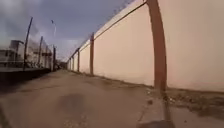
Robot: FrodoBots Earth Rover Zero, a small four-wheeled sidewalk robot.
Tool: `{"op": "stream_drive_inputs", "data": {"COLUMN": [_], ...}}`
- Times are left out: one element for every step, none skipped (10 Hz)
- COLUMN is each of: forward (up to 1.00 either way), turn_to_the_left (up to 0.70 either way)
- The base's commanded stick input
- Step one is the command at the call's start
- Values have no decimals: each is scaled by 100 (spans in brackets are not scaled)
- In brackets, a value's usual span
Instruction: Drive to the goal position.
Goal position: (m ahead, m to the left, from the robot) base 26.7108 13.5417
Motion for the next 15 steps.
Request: {"op": "stream_drive_inputs", "data": {"forward": [70,70,70,70,70,70,70,70,70,70,70,70,70,70,70], "turn_to_the_left": [0,0,0,0,13,35,35,35,35,35,35,35,20,0,0]}}
